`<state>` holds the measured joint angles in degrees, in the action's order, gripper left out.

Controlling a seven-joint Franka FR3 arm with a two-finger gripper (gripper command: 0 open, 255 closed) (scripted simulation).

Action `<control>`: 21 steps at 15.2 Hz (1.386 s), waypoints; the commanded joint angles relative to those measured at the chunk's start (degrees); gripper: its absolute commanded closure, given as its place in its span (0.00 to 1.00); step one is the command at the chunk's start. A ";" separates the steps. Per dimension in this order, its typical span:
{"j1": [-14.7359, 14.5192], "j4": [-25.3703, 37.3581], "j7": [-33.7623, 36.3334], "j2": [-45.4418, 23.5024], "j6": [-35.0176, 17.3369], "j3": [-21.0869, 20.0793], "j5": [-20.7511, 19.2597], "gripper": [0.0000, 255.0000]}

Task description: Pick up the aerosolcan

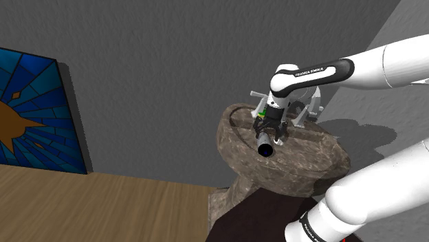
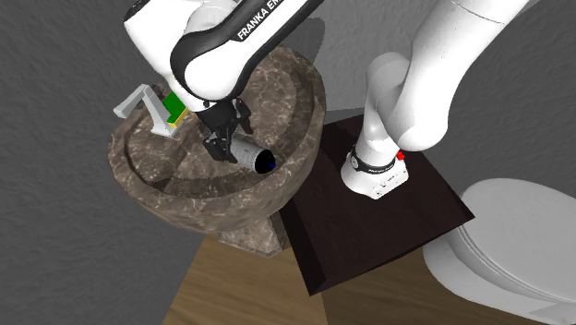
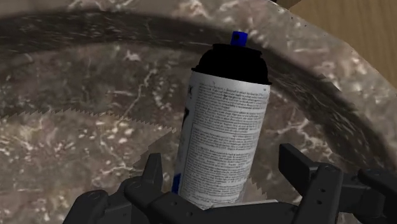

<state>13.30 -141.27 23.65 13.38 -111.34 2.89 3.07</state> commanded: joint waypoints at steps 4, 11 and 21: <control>0.12 -1.91 -0.35 -2.47 -4.29 0.18 0.10 0.00; 0.11 -2.10 -0.37 -2.65 -4.66 0.18 0.13 1.00; 0.16 -0.29 -0.04 -0.31 -0.52 0.16 -0.10 1.00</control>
<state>13.49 -141.94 23.49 12.67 -112.64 3.09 2.97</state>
